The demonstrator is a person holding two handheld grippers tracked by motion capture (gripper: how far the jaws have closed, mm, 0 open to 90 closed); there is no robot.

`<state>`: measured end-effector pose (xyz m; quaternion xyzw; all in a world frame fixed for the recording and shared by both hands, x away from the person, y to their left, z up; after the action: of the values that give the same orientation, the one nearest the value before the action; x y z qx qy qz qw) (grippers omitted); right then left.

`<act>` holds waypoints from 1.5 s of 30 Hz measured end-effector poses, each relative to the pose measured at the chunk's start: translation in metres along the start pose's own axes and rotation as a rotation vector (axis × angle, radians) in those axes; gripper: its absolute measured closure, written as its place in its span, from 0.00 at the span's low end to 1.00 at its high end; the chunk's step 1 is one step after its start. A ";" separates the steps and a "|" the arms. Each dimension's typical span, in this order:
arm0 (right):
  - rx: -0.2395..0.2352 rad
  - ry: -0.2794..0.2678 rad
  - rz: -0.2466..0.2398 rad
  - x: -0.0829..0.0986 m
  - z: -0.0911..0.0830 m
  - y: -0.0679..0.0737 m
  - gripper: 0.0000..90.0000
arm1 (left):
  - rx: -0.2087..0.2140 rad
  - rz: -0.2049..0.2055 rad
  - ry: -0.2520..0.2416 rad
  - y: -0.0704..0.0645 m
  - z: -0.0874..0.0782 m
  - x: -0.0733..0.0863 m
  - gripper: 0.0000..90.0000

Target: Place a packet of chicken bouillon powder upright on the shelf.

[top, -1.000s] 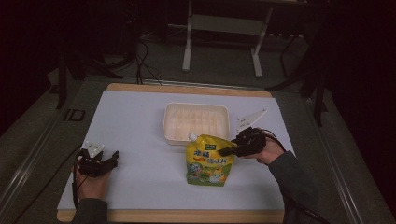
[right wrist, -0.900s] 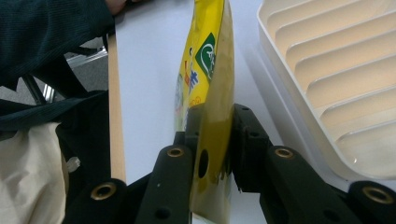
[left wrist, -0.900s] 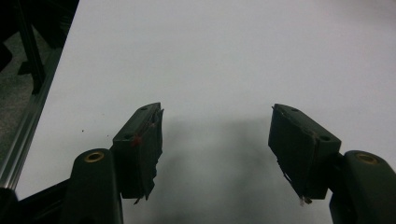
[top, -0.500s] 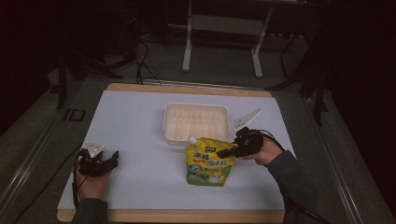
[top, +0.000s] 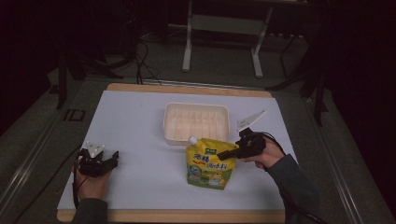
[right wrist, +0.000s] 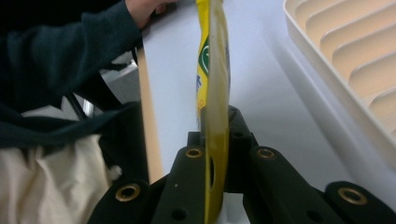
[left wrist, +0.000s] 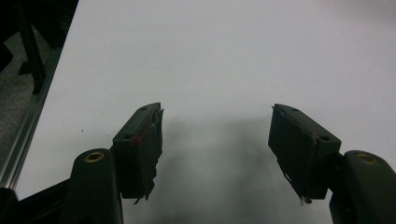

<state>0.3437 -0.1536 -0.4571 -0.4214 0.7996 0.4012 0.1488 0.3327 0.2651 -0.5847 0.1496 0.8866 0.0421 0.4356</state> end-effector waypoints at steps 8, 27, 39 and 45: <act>-0.018 -0.055 0.124 0.002 0.000 0.000 1.00 | 0.000 -0.002 0.000 0.000 0.000 0.000 0.39; 0.028 -0.342 0.225 -0.007 -0.012 -0.007 1.00 | 0.000 -0.002 0.000 0.000 0.000 0.000 0.39; 0.049 -0.459 0.227 -0.016 -0.023 -0.002 1.00 | 0.000 -0.002 -0.001 0.000 0.000 0.000 0.39; 0.082 -0.524 0.217 -0.022 -0.028 0.002 1.00 | -0.001 0.000 0.000 0.000 0.000 0.000 0.39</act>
<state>0.3583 -0.1623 -0.4260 -0.2090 0.7900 0.4772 0.3233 0.3325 0.2653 -0.5845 0.1493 0.8865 0.0425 0.4359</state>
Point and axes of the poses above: each handheld gripper's, and its own axes: z roughly forward along the jaws, x roughly out of its underside, y roughly to its left, the point moved 7 cm from there along z, roughly forward along the jaws, and after that the axes turned 11 degrees about z, right-handed, at the moved point
